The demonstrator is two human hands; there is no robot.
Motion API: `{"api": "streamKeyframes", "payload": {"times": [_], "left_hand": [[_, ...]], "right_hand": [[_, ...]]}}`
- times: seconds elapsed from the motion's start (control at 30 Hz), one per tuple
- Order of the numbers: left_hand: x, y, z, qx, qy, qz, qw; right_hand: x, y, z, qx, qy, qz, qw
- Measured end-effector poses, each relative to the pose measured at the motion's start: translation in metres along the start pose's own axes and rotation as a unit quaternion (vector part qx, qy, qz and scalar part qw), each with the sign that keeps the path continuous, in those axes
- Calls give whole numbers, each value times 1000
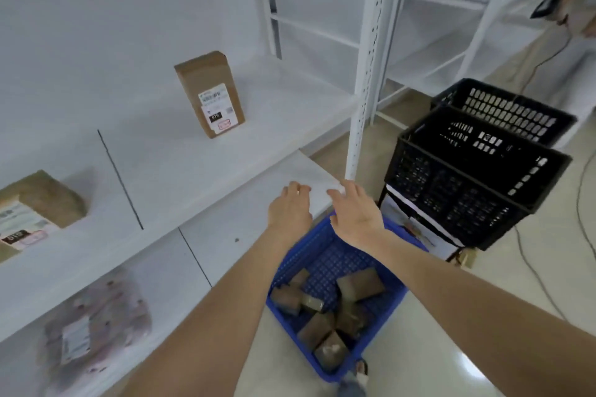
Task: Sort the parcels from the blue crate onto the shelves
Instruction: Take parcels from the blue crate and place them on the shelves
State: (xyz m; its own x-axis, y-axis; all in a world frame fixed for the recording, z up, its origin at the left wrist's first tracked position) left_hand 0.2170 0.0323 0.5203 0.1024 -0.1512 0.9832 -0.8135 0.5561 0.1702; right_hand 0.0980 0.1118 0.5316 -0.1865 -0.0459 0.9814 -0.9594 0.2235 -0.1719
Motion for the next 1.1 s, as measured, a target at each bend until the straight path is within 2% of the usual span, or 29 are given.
{"api": "streamKeyframes", "payload": {"times": [0.1, 0.2, 0.43, 0.7, 0.9, 1.0, 1.1], "left_hand": [[-53, -1, 29, 3, -35, -18, 999], [-114, -7, 65, 36, -113, -46, 992], [-247, -6, 117, 121, -260, -122, 950], [-381, 22, 149, 166, -328, -176, 913], [-489, 38, 174, 264, -339, -225, 875], [-557, 41, 181, 316, -351, -259, 842], [-626, 39, 190, 360, -351, -305, 809]], "right_hand": [[-40, 32, 30, -6, -54, -8, 999], [-91, 67, 72, -16, -122, -8, 992], [-209, 146, 119, -51, -244, -12, 968], [-331, 221, 149, -77, -330, 27, 941], [-435, 287, 169, -85, -392, 84, 912], [-495, 317, 177, -150, -407, 152, 888], [-565, 343, 190, -245, -415, 247, 840]]}}
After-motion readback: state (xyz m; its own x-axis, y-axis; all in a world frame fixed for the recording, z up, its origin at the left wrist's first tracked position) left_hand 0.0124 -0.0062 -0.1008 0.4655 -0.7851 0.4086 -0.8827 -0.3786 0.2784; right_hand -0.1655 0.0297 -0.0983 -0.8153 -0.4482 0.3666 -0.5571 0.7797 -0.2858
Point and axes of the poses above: each hand's wrist, its own z-axis towards the middle knuckle, its own x-axis out of the back of the hand, y = z × x, the point moved 1 cm from there along z, towards the middle knuckle, and after that the axes turned 3 degrees about x, right-handed, at the moved point
